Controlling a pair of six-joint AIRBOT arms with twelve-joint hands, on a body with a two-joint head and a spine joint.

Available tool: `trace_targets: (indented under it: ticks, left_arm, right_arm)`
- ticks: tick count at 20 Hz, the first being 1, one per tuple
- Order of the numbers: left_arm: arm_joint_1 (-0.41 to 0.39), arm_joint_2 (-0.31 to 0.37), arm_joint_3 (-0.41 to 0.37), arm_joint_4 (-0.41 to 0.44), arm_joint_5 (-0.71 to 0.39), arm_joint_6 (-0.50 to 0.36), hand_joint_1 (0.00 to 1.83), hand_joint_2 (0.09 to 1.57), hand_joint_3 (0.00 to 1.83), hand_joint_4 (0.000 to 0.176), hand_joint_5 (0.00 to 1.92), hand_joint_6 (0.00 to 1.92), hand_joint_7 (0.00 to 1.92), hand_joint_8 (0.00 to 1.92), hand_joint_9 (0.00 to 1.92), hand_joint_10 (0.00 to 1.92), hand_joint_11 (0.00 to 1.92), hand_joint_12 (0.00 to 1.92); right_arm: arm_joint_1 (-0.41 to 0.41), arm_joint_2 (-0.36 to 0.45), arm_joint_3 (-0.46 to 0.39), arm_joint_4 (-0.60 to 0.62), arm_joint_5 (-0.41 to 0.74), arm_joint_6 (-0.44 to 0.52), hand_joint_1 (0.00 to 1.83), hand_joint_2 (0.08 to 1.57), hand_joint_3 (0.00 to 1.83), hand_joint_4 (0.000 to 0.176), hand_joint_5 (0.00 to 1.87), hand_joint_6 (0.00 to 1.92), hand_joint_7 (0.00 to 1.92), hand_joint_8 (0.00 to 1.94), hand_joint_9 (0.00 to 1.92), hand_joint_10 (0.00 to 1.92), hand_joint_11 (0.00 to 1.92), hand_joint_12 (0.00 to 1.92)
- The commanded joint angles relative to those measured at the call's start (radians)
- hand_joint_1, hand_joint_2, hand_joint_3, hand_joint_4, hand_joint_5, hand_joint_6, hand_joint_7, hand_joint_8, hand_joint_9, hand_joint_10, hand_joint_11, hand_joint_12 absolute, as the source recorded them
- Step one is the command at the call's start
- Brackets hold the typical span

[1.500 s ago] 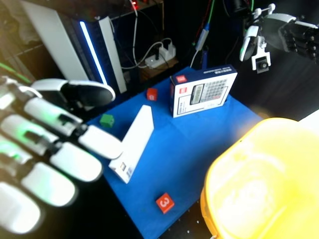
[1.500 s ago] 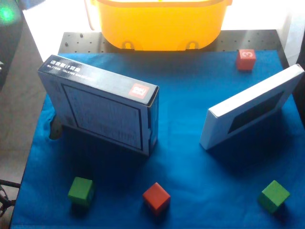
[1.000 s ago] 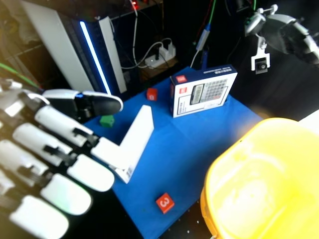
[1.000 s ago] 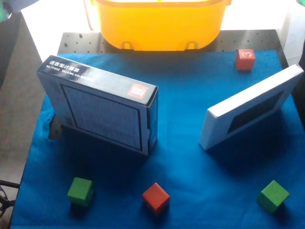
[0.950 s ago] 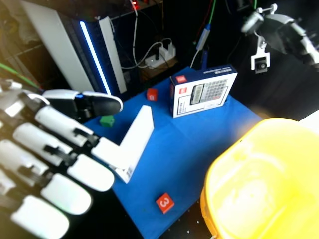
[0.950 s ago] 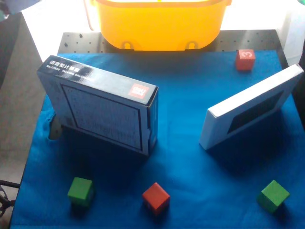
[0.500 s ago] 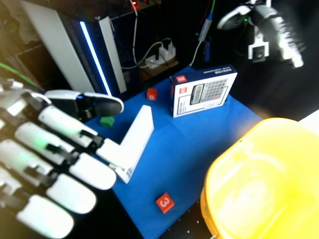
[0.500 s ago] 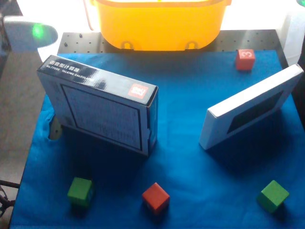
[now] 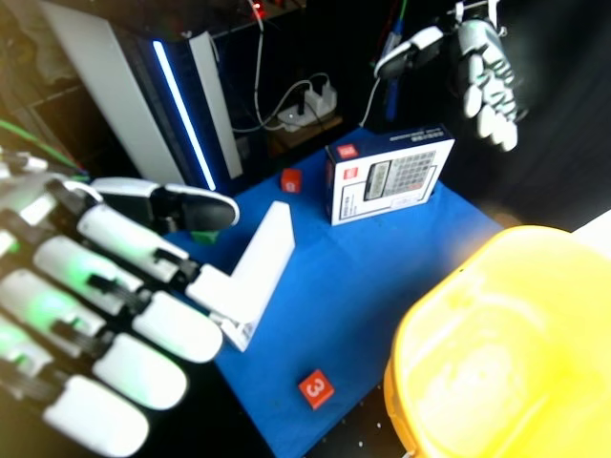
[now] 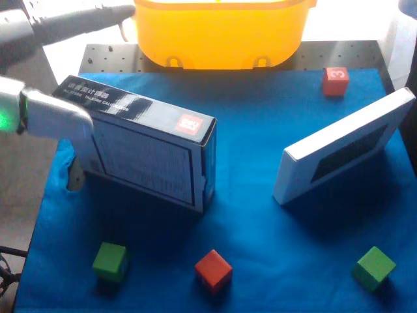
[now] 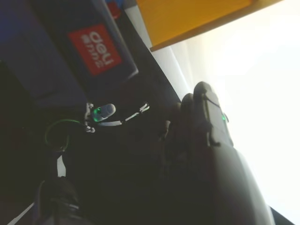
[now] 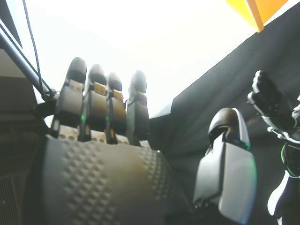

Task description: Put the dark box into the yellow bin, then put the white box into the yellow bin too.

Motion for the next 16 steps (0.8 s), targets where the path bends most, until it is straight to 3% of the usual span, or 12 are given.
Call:
trace_targets:
  ticks: [1, 3, 5, 6, 7, 8, 9, 10, 11, 12, 14, 16]
  left_arm:
    - [-0.020, 0.006, -0.003, -0.066, -0.068, -0.012, 0.33, 0.86, 0.02, 0.078, 0.00, 0.00, 0.04, 0.00, 0.00, 0.00, 0.05, 0.01]
    - [-0.042, 0.001, -0.005, -0.012, -0.033, -0.032, 0.44, 0.86, 0.01, 0.050, 0.00, 0.00, 0.04, 0.00, 0.02, 0.01, 0.06, 0.02]
    - [-0.051, -0.008, -0.004, 0.012, -0.012, -0.039, 0.57, 0.79, 0.00, 0.102, 0.00, 0.00, 0.08, 0.00, 0.08, 0.01, 0.11, 0.03]
    - [-0.061, -0.018, 0.000, 0.032, 0.005, -0.039, 0.45, 0.83, 0.01, 0.057, 0.01, 0.00, 0.06, 0.00, 0.05, 0.00, 0.12, 0.03]
    - [-0.061, -0.018, 0.000, 0.033, 0.006, -0.039, 0.45, 0.83, 0.01, 0.057, 0.01, 0.00, 0.06, 0.00, 0.05, 0.00, 0.12, 0.03]
    - [-0.068, -0.024, 0.001, 0.049, 0.018, -0.041, 0.48, 0.79, 0.00, 0.074, 0.03, 0.01, 0.09, 0.01, 0.08, 0.01, 0.16, 0.04]
    - [-0.071, -0.031, 0.005, 0.058, 0.021, -0.049, 0.48, 0.77, 0.00, 0.070, 0.02, 0.01, 0.10, 0.01, 0.09, 0.02, 0.19, 0.05]
    - [-0.072, -0.042, 0.014, 0.064, 0.024, -0.059, 0.49, 0.73, 0.00, 0.085, 0.04, 0.00, 0.13, 0.01, 0.12, 0.01, 0.22, 0.05]
    - [-0.072, -0.050, 0.020, 0.071, 0.028, -0.065, 0.48, 0.76, 0.01, 0.076, 0.01, 0.00, 0.14, 0.00, 0.12, 0.00, 0.22, 0.04]
    - [-0.072, -0.064, 0.030, 0.084, 0.035, -0.078, 0.49, 0.77, 0.01, 0.100, 0.00, 0.00, 0.13, 0.00, 0.10, 0.00, 0.20, 0.03]
    - [-0.073, -0.088, 0.050, 0.101, 0.042, -0.102, 0.48, 0.74, 0.00, 0.076, 0.02, 0.01, 0.12, 0.01, 0.11, 0.01, 0.17, 0.02]
    - [-0.073, -0.110, 0.070, 0.138, 0.046, -0.152, 0.59, 0.63, 0.00, 0.072, 0.03, 0.00, 0.19, 0.00, 0.19, 0.01, 0.23, 0.03]
  right_arm:
    - [0.016, 0.000, 0.005, -0.004, 0.118, 0.001, 0.46, 0.85, 0.00, 0.000, 0.52, 0.02, 0.28, 0.01, 0.28, 0.00, 0.21, 0.25]
    - [0.017, 0.000, 0.004, -0.004, 0.118, 0.001, 0.46, 0.83, 0.00, 0.000, 0.53, 0.02, 0.29, 0.01, 0.29, 0.01, 0.23, 0.25]
    - [0.017, 0.000, 0.004, -0.004, 0.118, 0.001, 0.46, 0.83, 0.00, 0.000, 0.51, 0.00, 0.29, 0.01, 0.28, 0.00, 0.21, 0.25]
    - [0.017, -0.002, 0.003, -0.004, 0.118, 0.002, 0.47, 0.84, 0.00, 0.000, 0.50, 0.00, 0.29, 0.00, 0.26, 0.00, 0.22, 0.25]
    - [0.017, -0.002, 0.003, -0.004, 0.118, 0.002, 0.47, 0.84, 0.00, 0.000, 0.50, 0.00, 0.29, 0.00, 0.26, 0.00, 0.22, 0.25]
    - [0.017, -0.002, 0.002, -0.005, 0.118, 0.002, 0.46, 0.84, 0.00, 0.000, 0.50, 0.00, 0.30, 0.01, 0.26, 0.00, 0.21, 0.25]
    - [0.017, -0.002, 0.002, -0.006, 0.118, 0.002, 0.45, 0.84, 0.00, 0.000, 0.51, 0.00, 0.30, 0.01, 0.27, 0.00, 0.21, 0.25]
    - [0.017, -0.002, 0.001, -0.006, 0.118, 0.002, 0.44, 0.83, 0.00, 0.000, 0.52, 0.01, 0.31, 0.01, 0.27, 0.01, 0.21, 0.25]
    - [0.017, -0.002, 0.000, -0.006, 0.118, 0.002, 0.46, 0.82, 0.00, 0.000, 0.52, 0.01, 0.31, 0.01, 0.27, 0.00, 0.20, 0.25]
    - [0.017, -0.002, 0.000, -0.007, 0.118, 0.002, 0.46, 0.83, 0.00, 0.000, 0.52, 0.01, 0.31, 0.01, 0.27, 0.00, 0.21, 0.25]
    - [0.017, -0.002, -0.002, -0.008, 0.118, 0.002, 0.45, 0.83, 0.00, 0.000, 0.52, 0.01, 0.32, 0.01, 0.28, 0.01, 0.21, 0.25]
    - [0.017, -0.002, -0.005, -0.011, 0.119, 0.002, 0.44, 0.83, 0.00, 0.000, 0.52, 0.00, 0.32, 0.01, 0.28, 0.01, 0.20, 0.25]
